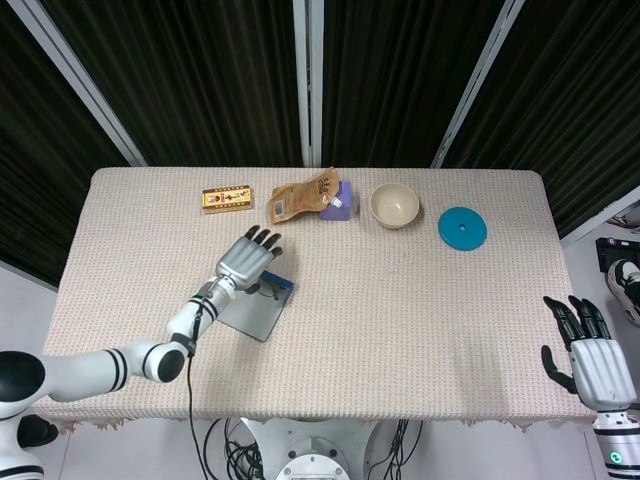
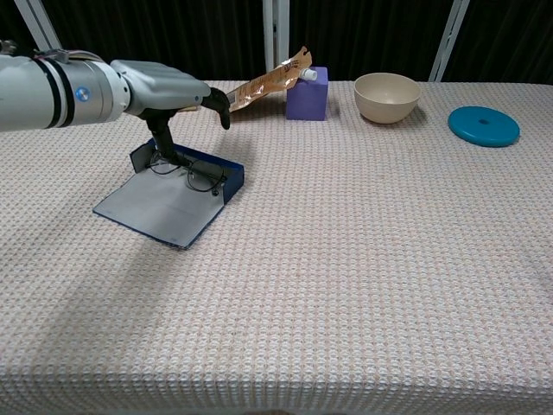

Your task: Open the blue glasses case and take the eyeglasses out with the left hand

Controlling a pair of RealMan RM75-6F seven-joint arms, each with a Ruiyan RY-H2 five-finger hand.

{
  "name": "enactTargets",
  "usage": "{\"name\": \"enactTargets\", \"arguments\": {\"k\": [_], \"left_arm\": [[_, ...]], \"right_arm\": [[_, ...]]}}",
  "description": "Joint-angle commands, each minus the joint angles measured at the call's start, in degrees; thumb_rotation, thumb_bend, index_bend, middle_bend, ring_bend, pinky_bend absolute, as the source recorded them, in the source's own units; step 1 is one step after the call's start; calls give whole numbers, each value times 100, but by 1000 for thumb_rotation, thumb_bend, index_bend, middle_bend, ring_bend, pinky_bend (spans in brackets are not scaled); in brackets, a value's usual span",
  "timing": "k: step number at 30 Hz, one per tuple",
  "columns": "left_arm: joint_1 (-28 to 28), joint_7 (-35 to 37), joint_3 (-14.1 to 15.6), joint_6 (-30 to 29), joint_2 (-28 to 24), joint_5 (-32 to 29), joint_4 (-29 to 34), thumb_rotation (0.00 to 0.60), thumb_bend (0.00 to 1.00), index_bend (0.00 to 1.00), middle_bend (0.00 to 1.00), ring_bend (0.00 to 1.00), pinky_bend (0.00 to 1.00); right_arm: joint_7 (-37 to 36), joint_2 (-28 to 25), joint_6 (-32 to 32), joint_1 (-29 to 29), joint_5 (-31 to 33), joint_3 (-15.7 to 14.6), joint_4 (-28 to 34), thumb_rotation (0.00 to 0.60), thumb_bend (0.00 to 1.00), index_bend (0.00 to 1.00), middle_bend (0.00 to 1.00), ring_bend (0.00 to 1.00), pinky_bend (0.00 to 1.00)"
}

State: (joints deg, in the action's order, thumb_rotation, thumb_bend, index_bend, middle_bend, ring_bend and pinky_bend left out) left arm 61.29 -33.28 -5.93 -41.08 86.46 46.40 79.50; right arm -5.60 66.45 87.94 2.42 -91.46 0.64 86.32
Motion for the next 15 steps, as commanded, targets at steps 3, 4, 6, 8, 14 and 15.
{"name": "enactTargets", "arguments": {"k": [3, 4, 6, 8, 14, 15], "left_arm": [[19, 97, 58, 66, 95, -35, -121, 600, 265, 268, 52, 0, 0], [21, 116, 66, 68, 117, -49, -163, 600, 272, 276, 53, 0, 0], [23, 147, 75, 65, 152, -62, -236, 600, 292, 287, 58, 0, 0], [22, 161, 98, 56, 185, -77, -317, 600, 308, 301, 63, 0, 0], [14, 220, 141, 69, 175, -118, -358, 600, 348, 341, 69, 0, 0], [14, 230, 143, 66, 177, -116, -366, 600, 353, 347, 70, 0, 0]], "right_arm": [[0, -4, 11, -8, 2, 1, 8, 600, 477, 0, 152, 0, 34], [-1, -3, 15, -11, 2, 1, 7, 600, 477, 0, 152, 0, 34], [-3, -2, 16, -12, 2, 1, 3, 600, 477, 0, 152, 0, 33], [-9, 2, 14, -12, -2, 0, -5, 600, 477, 0, 152, 0, 33], [-17, 5, -1, -3, 0, 4, -17, 600, 477, 0, 152, 0, 34], [-18, 4, -3, -1, 0, 5, -17, 600, 477, 0, 152, 0, 33]]}}
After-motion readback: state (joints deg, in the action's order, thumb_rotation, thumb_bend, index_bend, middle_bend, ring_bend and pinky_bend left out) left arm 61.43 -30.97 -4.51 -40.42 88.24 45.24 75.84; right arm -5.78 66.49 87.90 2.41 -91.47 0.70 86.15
